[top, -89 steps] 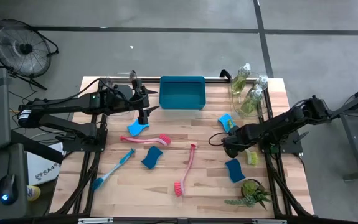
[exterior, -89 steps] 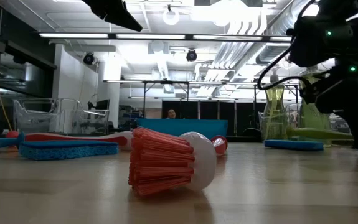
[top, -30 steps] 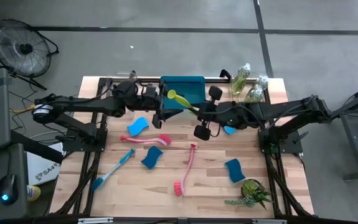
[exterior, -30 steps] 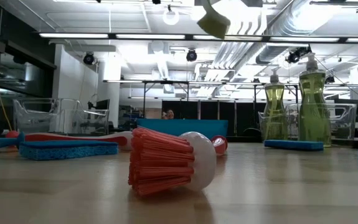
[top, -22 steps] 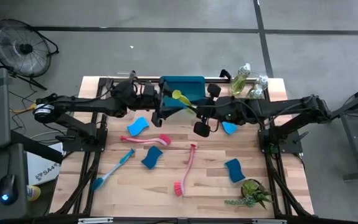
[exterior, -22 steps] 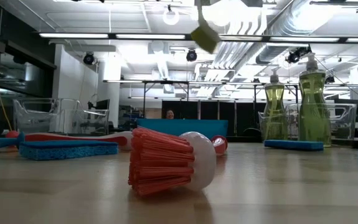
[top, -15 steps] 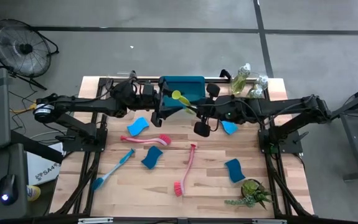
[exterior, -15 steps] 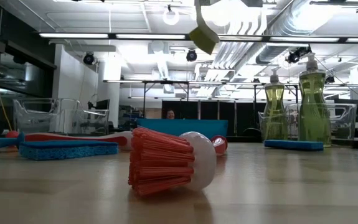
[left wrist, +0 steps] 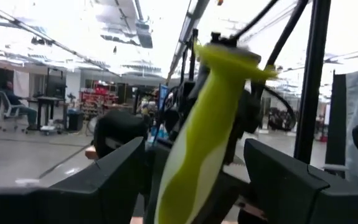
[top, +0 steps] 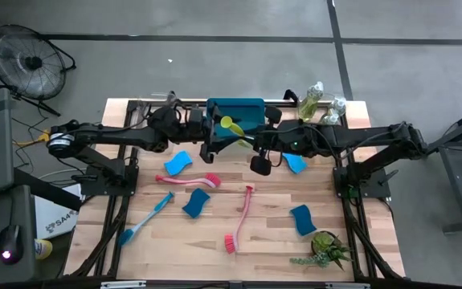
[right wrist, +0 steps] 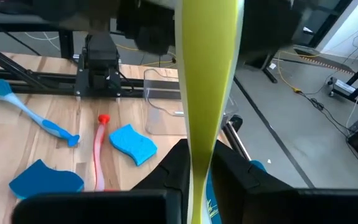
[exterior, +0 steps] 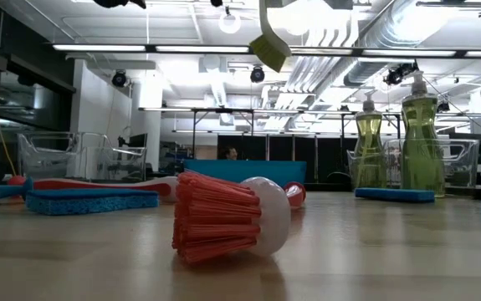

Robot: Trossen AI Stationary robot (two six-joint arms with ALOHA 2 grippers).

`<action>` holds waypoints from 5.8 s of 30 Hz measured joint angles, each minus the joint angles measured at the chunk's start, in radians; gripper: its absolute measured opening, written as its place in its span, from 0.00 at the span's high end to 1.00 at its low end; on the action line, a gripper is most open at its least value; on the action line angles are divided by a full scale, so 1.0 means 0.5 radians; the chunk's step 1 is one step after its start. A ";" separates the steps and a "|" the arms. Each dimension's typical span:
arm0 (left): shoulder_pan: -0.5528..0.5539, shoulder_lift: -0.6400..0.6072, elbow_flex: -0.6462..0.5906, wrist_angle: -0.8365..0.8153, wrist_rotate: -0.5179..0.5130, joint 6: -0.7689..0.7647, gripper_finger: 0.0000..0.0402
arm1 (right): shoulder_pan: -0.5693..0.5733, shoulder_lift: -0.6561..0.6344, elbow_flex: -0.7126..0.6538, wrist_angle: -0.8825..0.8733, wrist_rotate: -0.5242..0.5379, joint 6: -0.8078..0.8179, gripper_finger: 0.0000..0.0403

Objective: Pick & Place Kitchen Sink Supplies
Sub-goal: Put the green dish brush into the blue bin

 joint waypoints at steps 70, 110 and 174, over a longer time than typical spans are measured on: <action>0.625 0.440 -0.001 0.129 -0.183 -0.403 0.77 | -0.092 -0.500 -0.019 -0.735 0.358 0.701 0.46; 0.681 1.006 -0.002 0.087 -1.183 -1.727 0.77 | -0.091 -0.498 -0.023 -0.991 0.349 0.854 0.46; 0.680 0.701 -0.001 -0.963 -1.033 -2.030 0.39 | -0.091 -0.497 -0.024 -1.076 0.319 1.065 0.46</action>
